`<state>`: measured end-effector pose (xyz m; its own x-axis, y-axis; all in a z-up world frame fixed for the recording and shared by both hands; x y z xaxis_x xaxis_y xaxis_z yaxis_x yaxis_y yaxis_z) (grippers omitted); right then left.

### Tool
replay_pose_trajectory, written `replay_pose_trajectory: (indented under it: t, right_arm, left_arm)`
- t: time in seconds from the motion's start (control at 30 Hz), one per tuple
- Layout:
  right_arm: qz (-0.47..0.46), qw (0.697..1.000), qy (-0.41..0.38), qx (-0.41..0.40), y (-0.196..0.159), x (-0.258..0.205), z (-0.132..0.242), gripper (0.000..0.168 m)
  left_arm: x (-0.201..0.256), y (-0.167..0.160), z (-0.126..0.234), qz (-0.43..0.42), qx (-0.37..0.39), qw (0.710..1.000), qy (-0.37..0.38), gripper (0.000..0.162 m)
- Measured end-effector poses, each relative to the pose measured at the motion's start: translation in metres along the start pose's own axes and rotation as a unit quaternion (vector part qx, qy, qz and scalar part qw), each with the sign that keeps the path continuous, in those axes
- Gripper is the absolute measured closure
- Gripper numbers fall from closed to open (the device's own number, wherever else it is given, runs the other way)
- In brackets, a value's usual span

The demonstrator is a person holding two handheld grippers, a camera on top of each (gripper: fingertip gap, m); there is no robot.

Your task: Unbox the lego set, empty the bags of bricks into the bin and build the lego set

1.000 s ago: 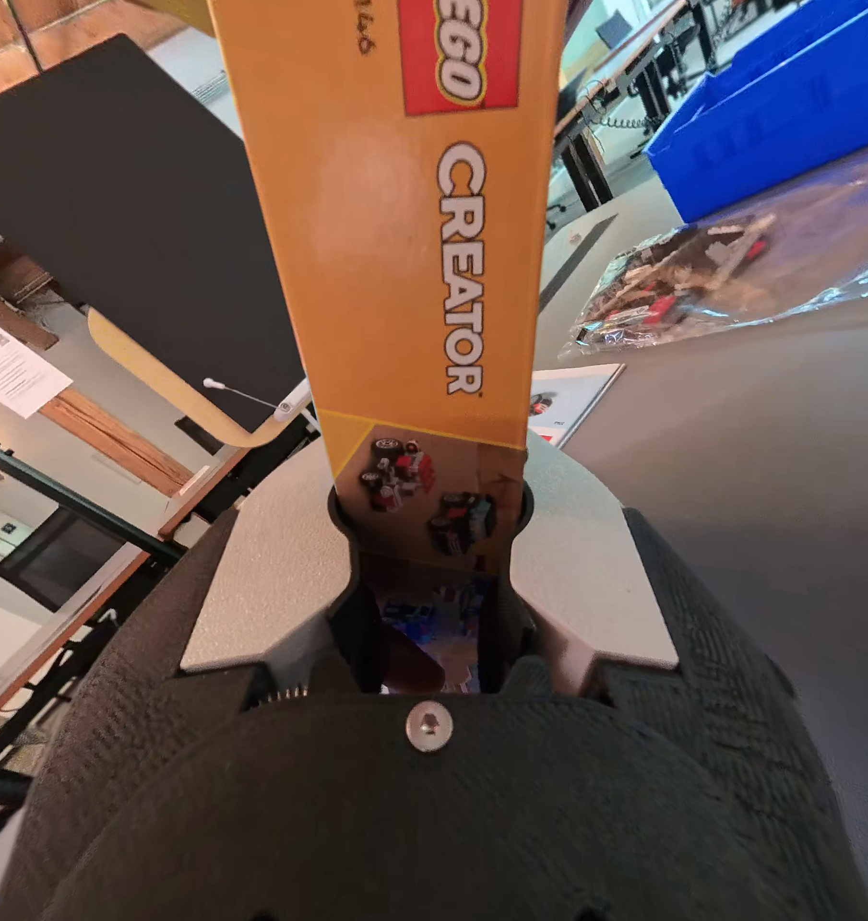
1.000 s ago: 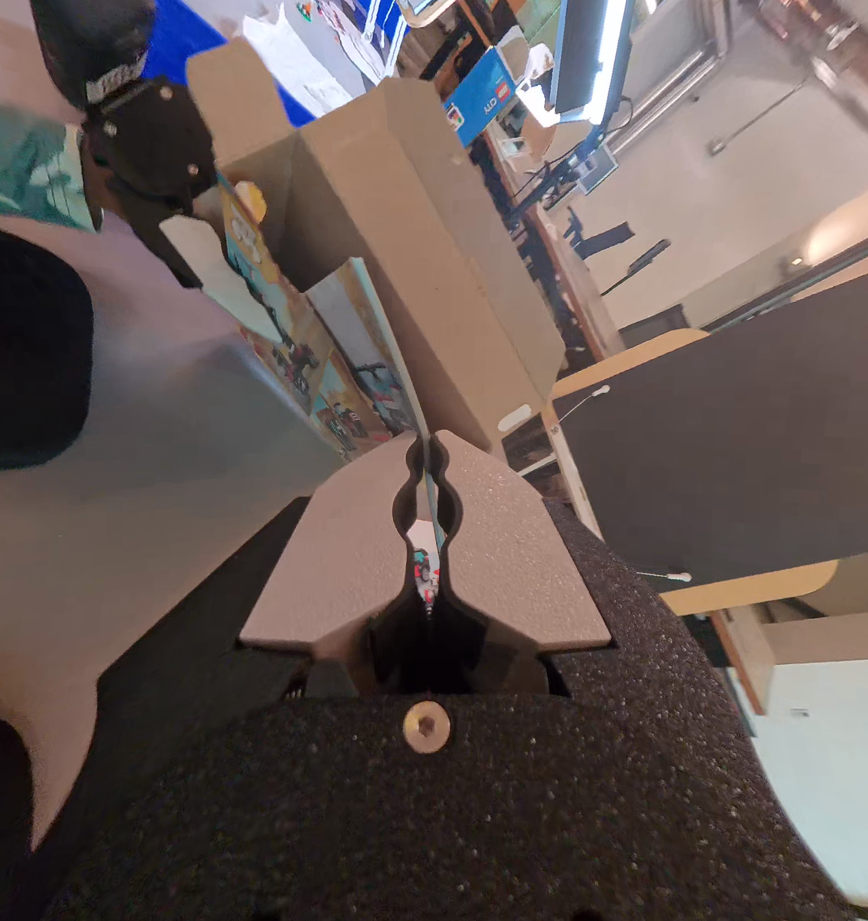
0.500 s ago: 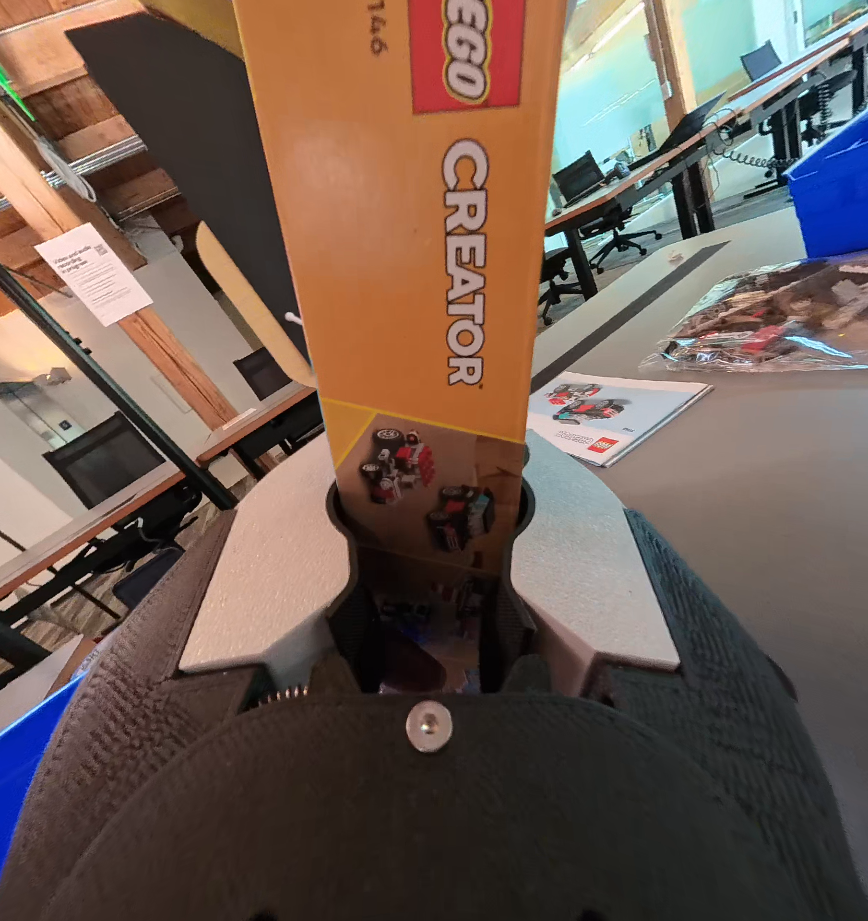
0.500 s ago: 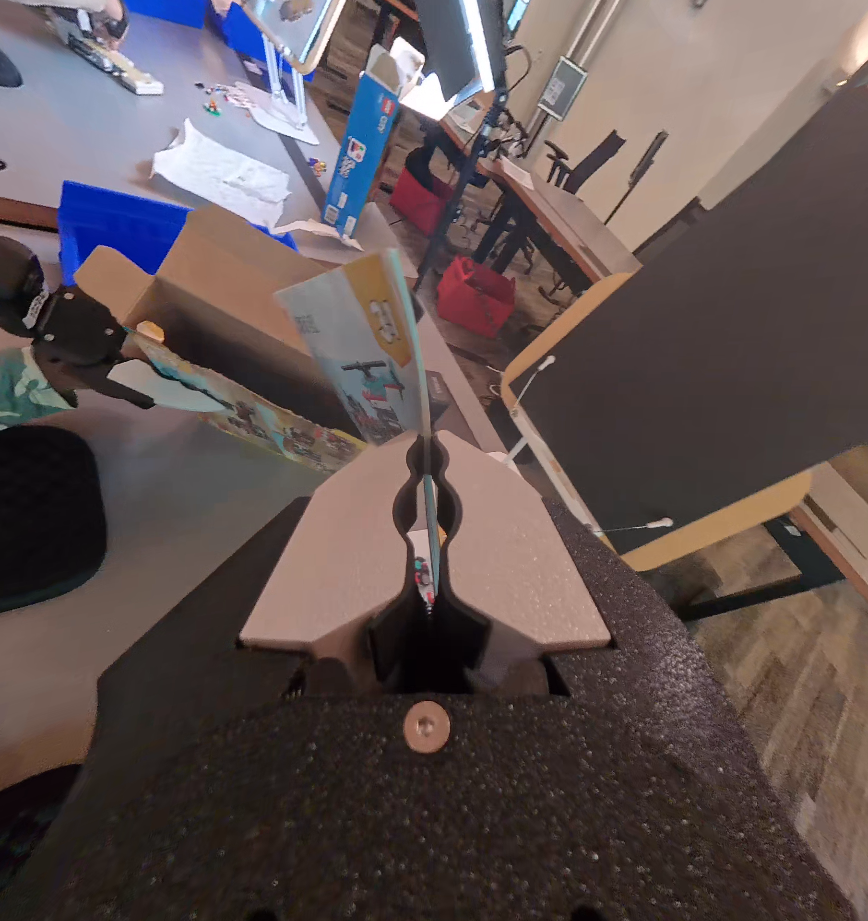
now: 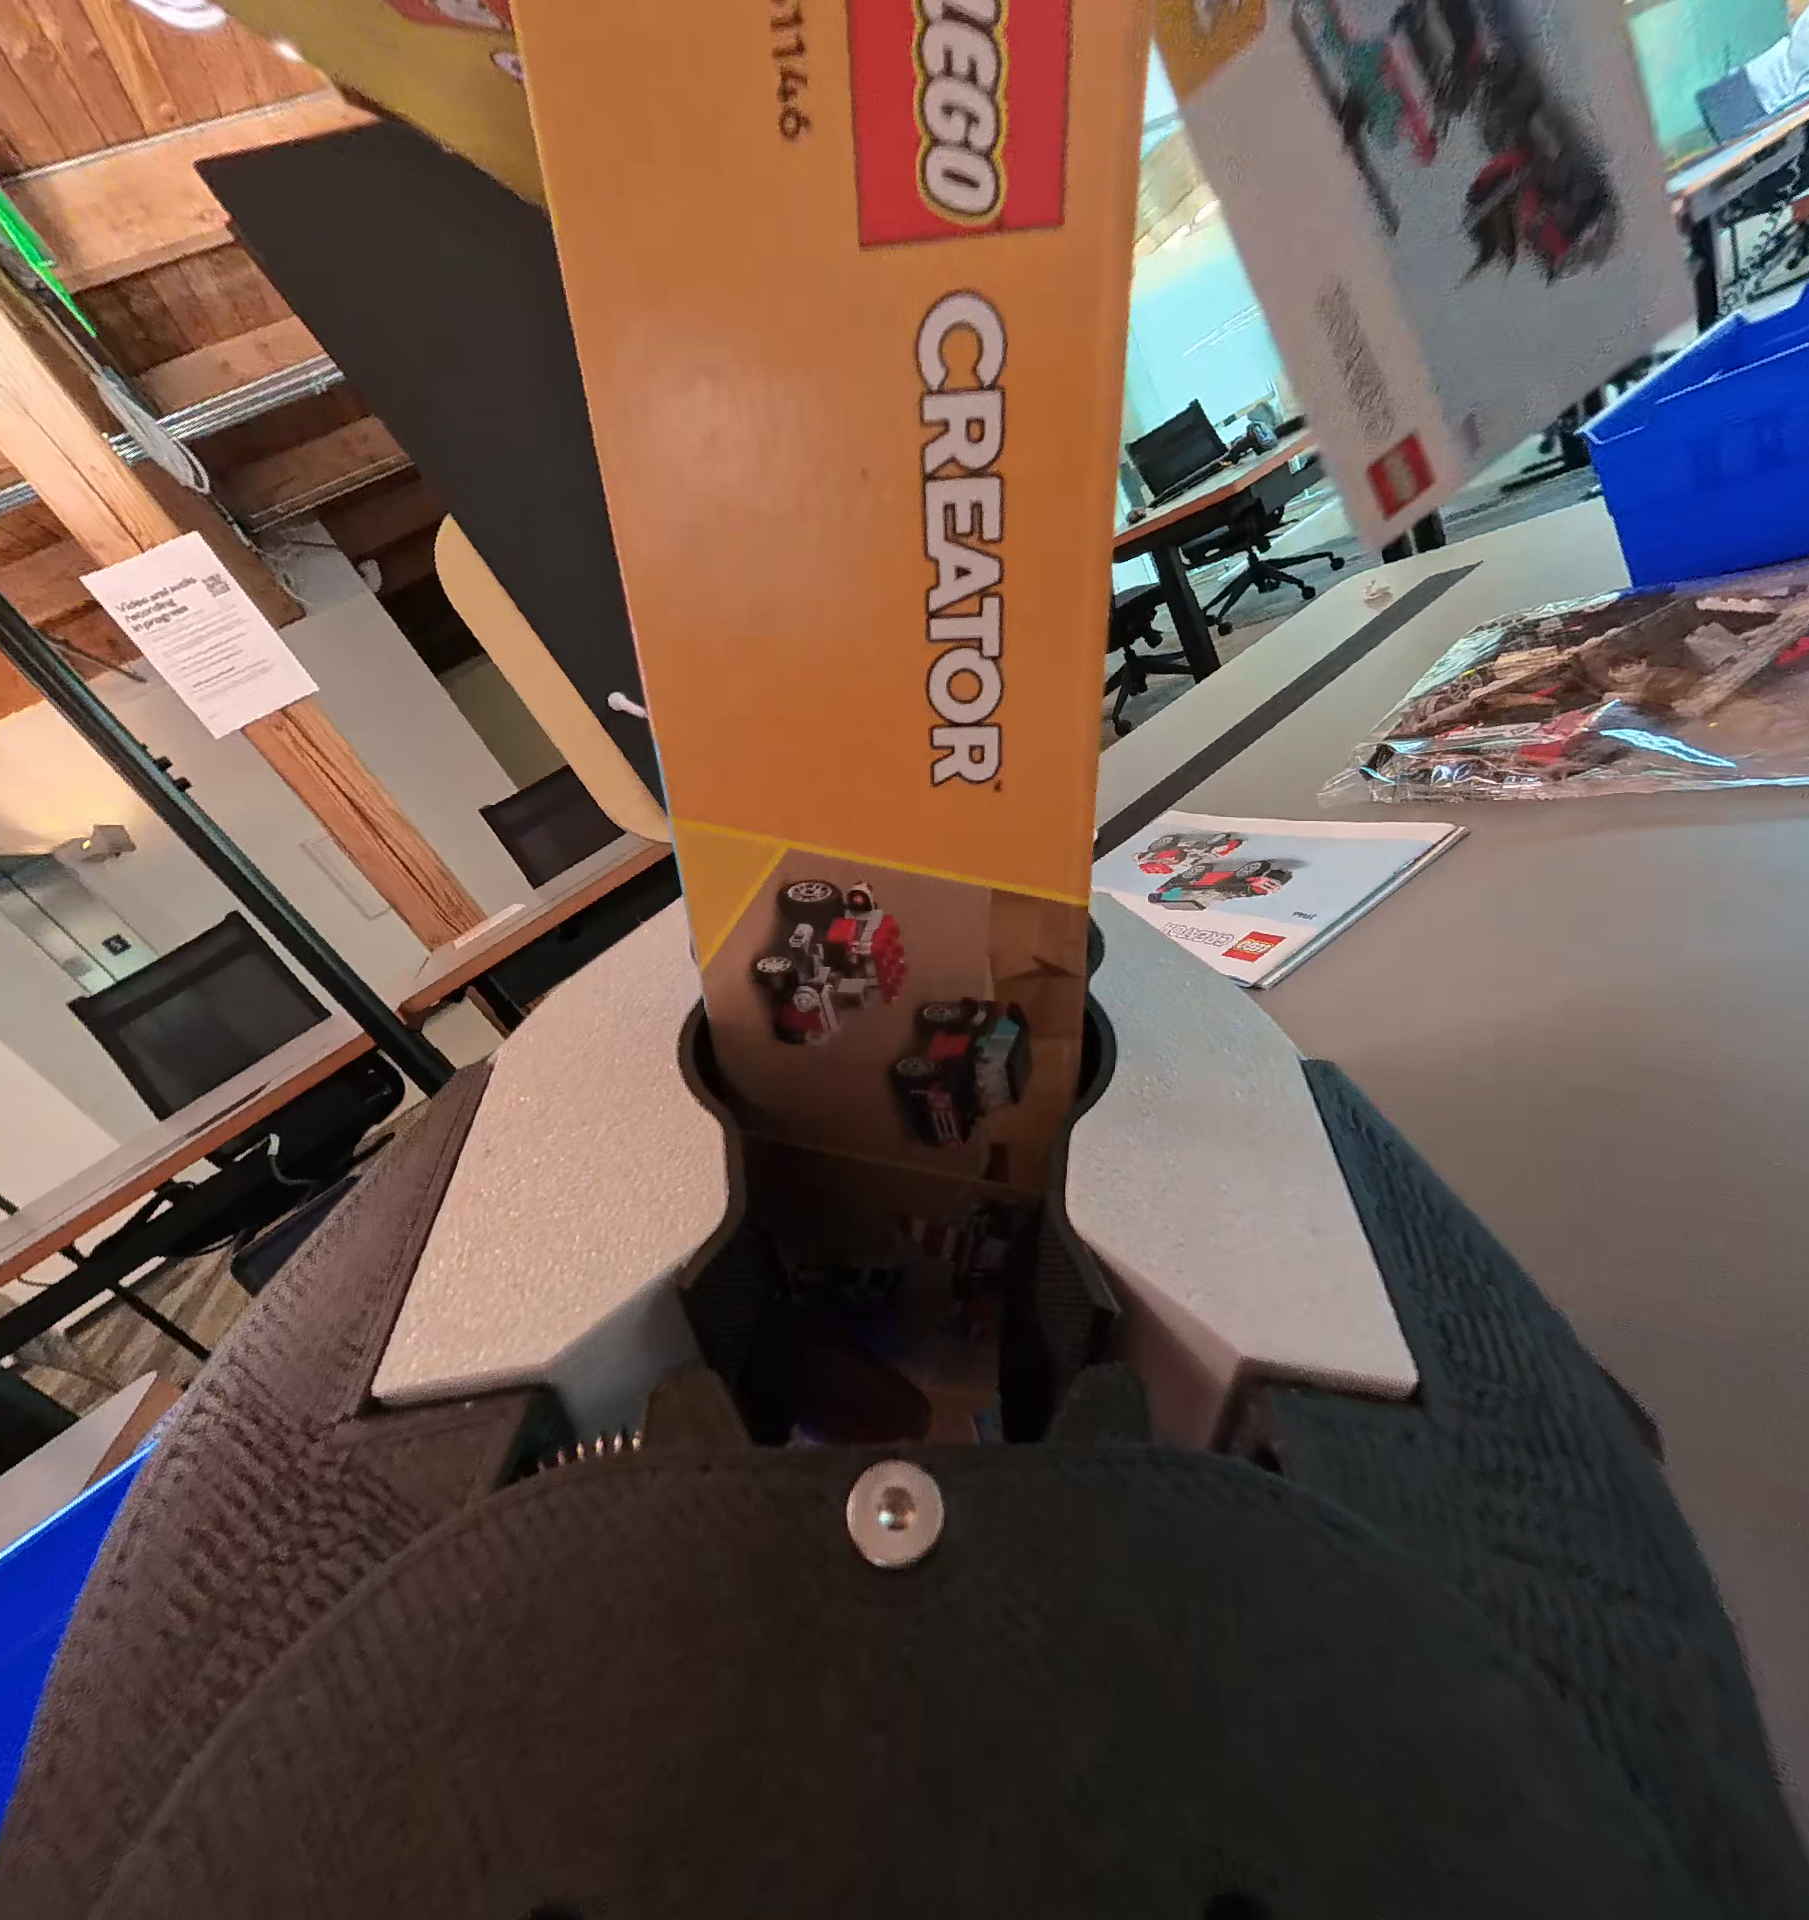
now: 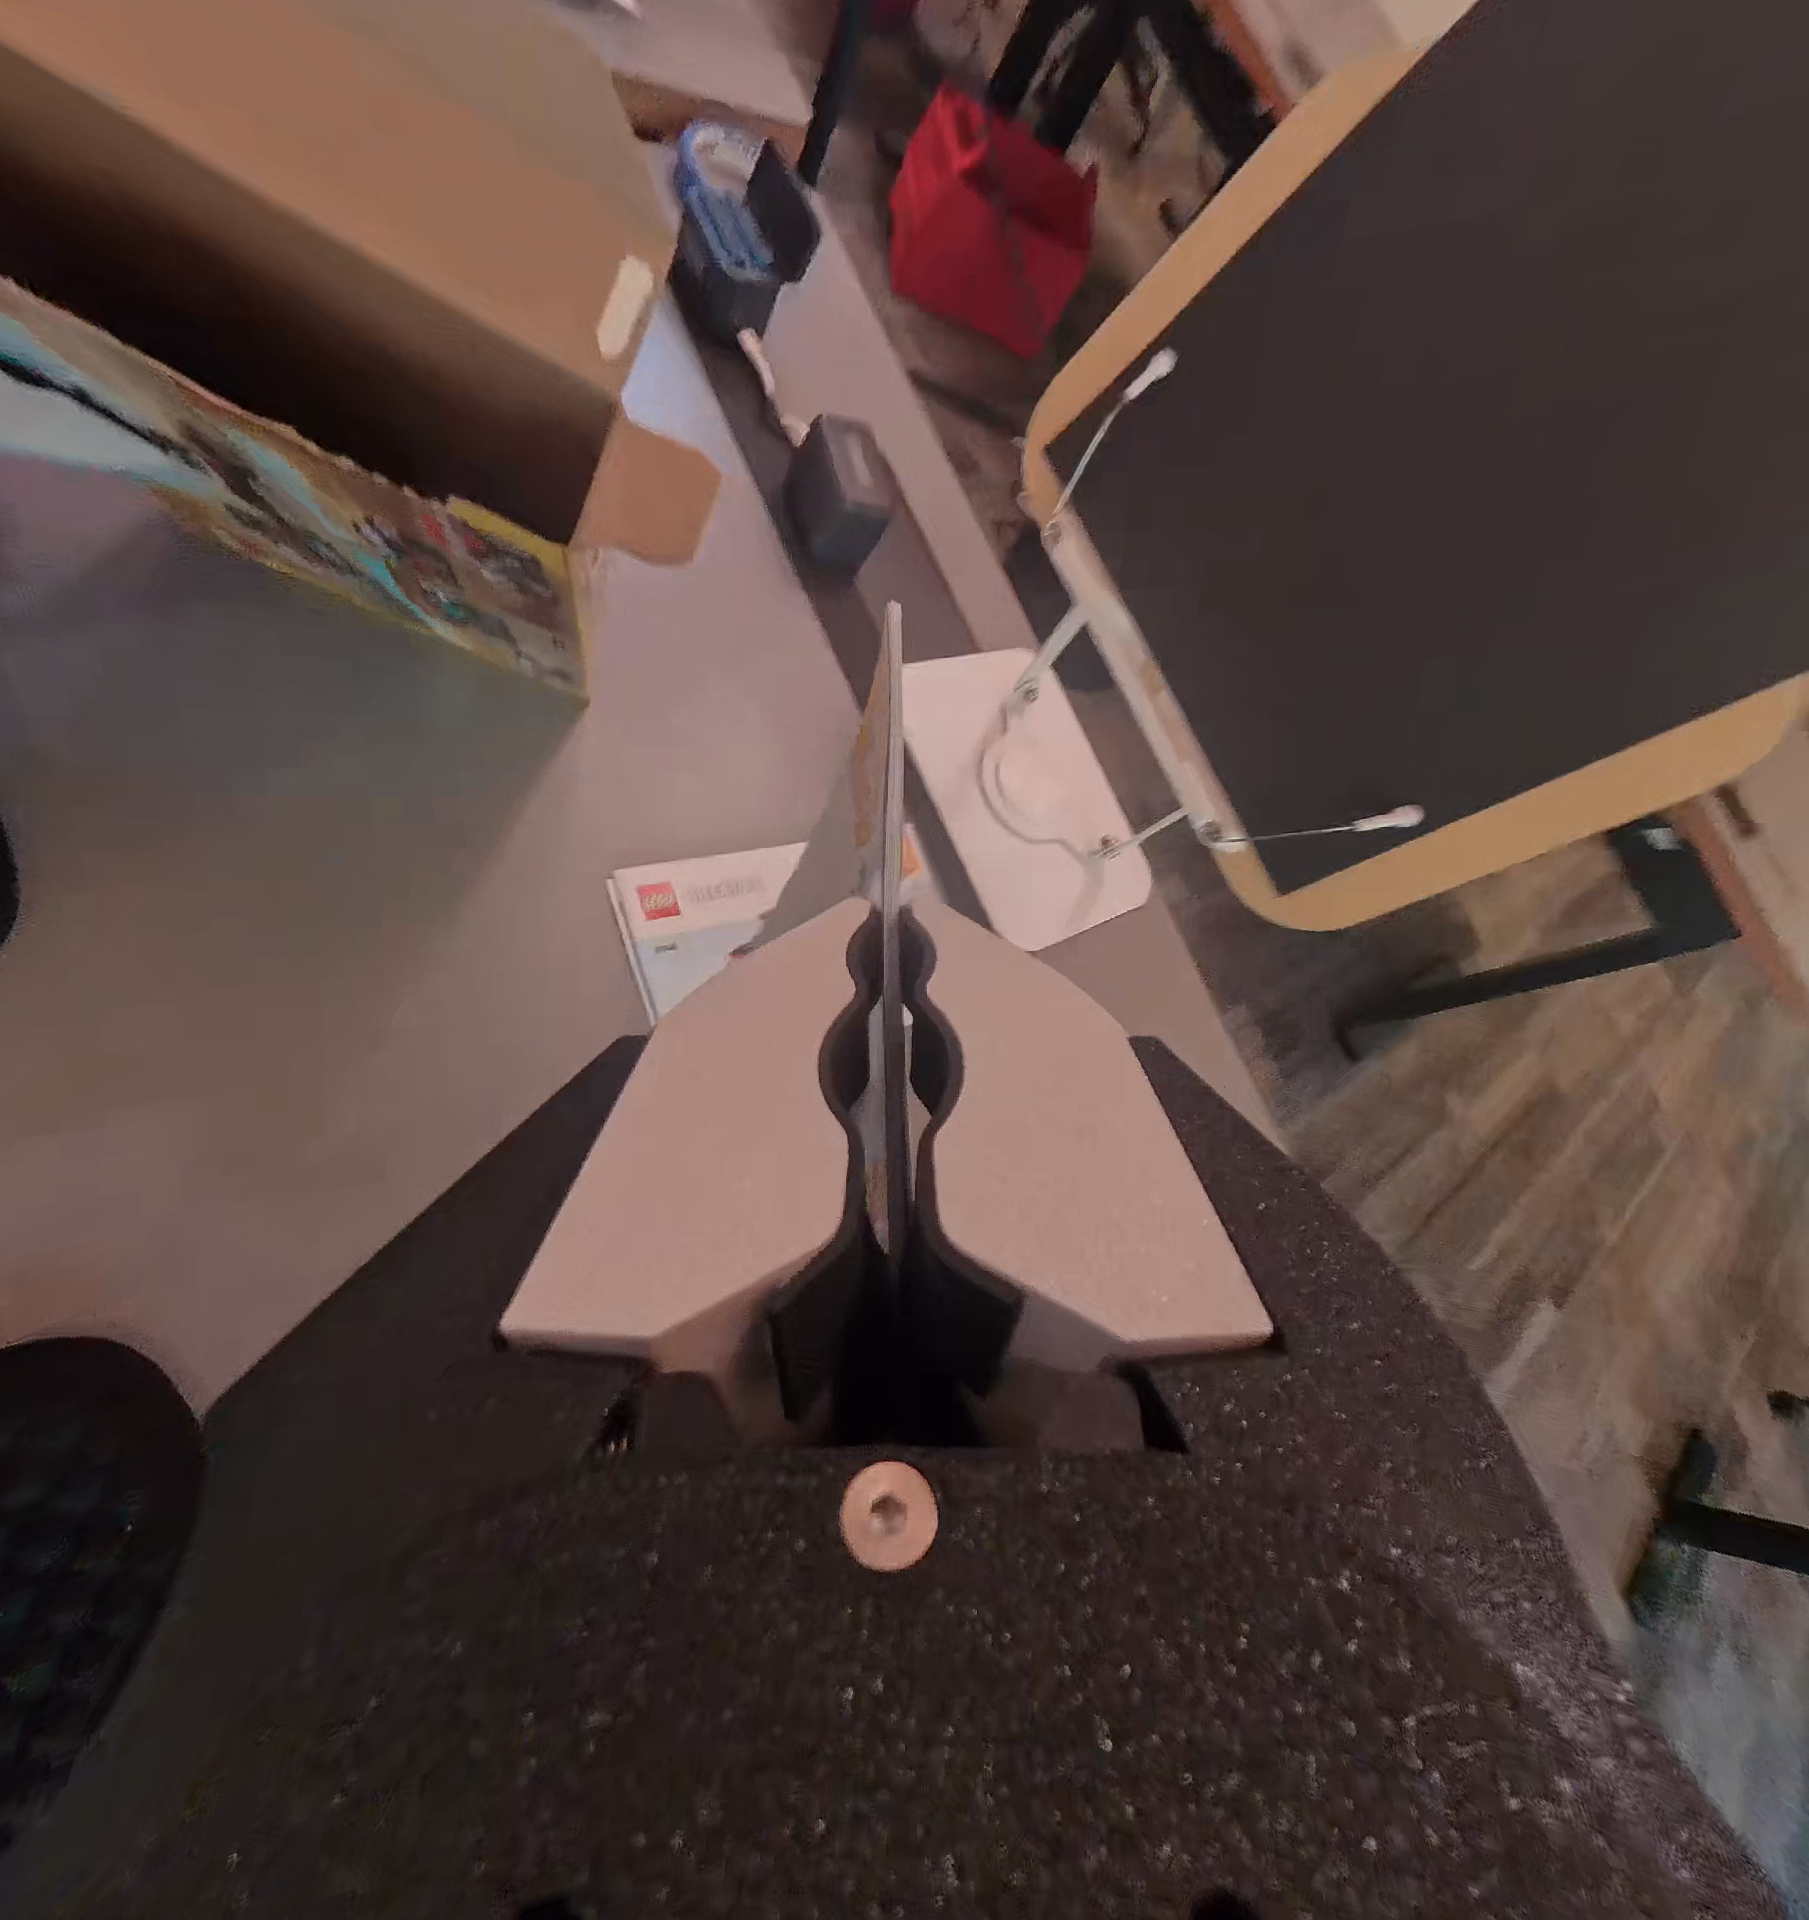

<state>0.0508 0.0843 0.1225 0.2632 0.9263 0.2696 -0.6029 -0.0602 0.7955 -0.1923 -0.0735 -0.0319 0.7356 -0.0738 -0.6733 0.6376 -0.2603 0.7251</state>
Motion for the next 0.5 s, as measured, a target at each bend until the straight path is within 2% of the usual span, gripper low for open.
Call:
replay_pose_trajectory:
  t: [0.2,0.37,0.5]
  right_arm:
    - [-0.005,0.995,0.097,-0.037,-0.038,-0.016,-0.062,0.166]
    - [-0.028,0.977,0.209,-0.014,-0.047,-0.029,-0.103,0.166]
    - [-0.022,0.965,0.262,-0.01,-0.066,-0.019,-0.154,0.166]
  left_arm:
    - [0.005,0.003,0.003,-0.015,0.022,1.0,-0.015,0.099]
    - [0.007,0.004,0.004,-0.021,0.026,0.999,-0.018,0.099]
    - [0.009,0.005,0.004,-0.024,0.032,0.999,-0.023,0.099]
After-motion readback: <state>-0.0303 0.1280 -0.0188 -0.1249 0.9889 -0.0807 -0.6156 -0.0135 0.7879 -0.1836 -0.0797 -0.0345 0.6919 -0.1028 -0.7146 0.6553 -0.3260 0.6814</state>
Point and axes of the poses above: each gripper's, where its closed fingertips meet, z back along the fingers, y out of its top, x = y × z across the jaws, the point moved 1 cm from there along z, back along the fingers, and after that the axes turned 14 degrees about -z, right-handed, at the moved point
